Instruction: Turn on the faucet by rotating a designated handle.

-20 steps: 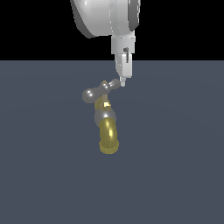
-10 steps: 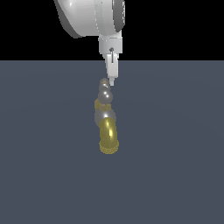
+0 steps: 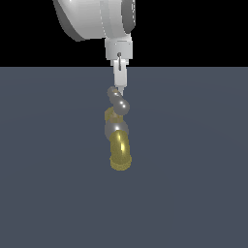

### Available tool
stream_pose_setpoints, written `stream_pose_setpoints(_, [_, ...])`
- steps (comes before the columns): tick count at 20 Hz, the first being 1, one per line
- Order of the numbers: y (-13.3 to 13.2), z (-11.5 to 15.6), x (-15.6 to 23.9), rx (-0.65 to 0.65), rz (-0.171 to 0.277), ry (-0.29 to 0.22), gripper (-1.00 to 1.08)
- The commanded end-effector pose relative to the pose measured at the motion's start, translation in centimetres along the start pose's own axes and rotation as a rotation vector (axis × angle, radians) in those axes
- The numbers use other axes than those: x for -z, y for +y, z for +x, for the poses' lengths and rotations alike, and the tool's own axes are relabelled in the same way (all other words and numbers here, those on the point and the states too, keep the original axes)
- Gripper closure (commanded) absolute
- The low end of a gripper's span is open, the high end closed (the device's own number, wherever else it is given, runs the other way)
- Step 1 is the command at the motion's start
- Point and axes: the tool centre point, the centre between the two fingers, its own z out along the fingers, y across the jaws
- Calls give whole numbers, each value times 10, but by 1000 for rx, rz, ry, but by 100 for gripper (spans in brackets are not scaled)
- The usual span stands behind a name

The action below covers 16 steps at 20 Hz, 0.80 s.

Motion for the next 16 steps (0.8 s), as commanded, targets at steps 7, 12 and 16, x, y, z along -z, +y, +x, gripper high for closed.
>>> stream_pose_setpoints(7, [-21,78,3,76,0,27,108])
stream_pose_setpoints(12, [-34,104,5,93,0,33,108])
stream_pose_setpoints(16, [-42,120,6,103,-1,37,108])
